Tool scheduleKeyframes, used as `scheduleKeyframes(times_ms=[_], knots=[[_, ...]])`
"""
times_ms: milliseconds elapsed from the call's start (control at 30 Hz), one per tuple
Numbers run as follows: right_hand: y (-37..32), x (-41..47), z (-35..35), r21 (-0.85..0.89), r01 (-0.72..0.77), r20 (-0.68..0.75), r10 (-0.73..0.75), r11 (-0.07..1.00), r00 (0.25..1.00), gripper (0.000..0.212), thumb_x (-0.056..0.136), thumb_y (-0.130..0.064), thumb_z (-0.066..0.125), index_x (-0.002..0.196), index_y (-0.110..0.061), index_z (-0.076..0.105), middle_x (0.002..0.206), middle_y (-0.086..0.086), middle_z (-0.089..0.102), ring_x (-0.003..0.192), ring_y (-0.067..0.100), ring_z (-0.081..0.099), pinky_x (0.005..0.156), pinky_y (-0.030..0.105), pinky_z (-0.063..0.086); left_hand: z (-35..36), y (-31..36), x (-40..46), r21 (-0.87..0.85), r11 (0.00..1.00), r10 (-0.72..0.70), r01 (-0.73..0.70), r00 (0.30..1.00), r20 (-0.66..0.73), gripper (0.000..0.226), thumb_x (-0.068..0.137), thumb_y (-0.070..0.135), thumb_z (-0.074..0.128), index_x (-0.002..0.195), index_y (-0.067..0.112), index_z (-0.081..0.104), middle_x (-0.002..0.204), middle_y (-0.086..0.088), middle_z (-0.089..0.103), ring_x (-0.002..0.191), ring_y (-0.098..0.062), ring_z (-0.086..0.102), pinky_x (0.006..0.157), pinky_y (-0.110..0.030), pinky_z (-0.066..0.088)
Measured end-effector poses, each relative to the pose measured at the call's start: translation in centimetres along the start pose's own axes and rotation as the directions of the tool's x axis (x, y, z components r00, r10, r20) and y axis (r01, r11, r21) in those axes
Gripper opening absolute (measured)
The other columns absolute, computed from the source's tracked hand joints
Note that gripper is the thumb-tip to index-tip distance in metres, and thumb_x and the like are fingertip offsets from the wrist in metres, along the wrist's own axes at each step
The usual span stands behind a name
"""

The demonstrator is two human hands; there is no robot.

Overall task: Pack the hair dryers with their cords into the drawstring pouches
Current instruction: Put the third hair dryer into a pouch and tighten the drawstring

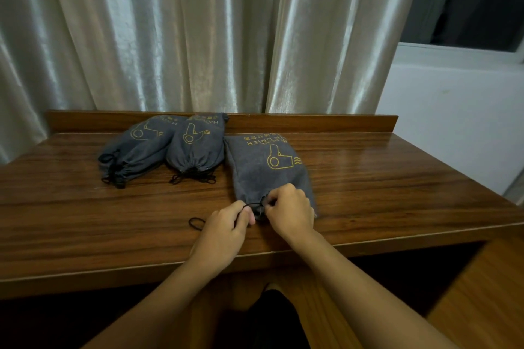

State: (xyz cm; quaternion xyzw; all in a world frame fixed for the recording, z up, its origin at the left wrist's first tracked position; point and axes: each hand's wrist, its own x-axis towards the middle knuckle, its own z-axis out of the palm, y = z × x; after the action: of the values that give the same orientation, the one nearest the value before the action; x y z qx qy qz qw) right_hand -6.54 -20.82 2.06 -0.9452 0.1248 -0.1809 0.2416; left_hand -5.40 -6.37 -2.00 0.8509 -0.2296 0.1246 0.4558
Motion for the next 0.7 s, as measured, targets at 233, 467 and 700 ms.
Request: scheduleKeyframes(times_ms=[233, 467, 700], knots=[[1.6, -0.3, -0.1, -0.076, 0.116, -0.003, -0.116, 0.990, 0.993, 0.022, 0.097, -0.037, 0.055, 0.100, -0.022, 0.071, 0.101, 0.000, 0.065, 0.095, 0.025, 0.064, 0.068, 0.030, 0.037, -0.5, 0.9, 0.3, -0.249, 0.961, -0.134, 0.117, 0.989, -0.054, 0.031, 0.101, 0.016, 0.046, 0.075, 0.014, 0.063, 0.044, 0.009, 0.042, 0.041, -0.004, 0.034, 0.051, -0.028, 0.027], [0.4, 0.1, -0.2, 0.653, -0.264, 0.377, -0.003, 0.710, 0.926, 0.017, 0.093, -0.021, 0.063, 0.088, -0.015, 0.079, 0.063, -0.007, 0.062, 0.056, 0.009, 0.053, 0.051, 0.018, 0.043, -0.7, 0.9, 0.1, -0.207, 0.972, -0.125, 0.111, 0.990, -0.059, 0.034, 0.102, 0.013, 0.043, 0.072, 0.012, 0.059, 0.045, 0.015, 0.048, 0.043, -0.003, 0.039, 0.054, -0.027, 0.028], [0.0, 0.4, -0.7, 0.773, -0.376, 0.523, -0.178, 0.511, 0.833, 0.015, 0.091, -0.011, 0.064, 0.084, -0.017, 0.076, 0.073, 0.000, 0.067, 0.058, 0.007, 0.055, 0.049, 0.019, 0.033, -0.5, 0.6, 0.1, -0.186, 0.977, -0.115, 0.103, 0.992, -0.059, 0.034, 0.102, 0.016, 0.043, 0.073, 0.017, 0.060, 0.048, 0.020, 0.052, 0.043, -0.001, 0.042, 0.050, -0.023, 0.028]])
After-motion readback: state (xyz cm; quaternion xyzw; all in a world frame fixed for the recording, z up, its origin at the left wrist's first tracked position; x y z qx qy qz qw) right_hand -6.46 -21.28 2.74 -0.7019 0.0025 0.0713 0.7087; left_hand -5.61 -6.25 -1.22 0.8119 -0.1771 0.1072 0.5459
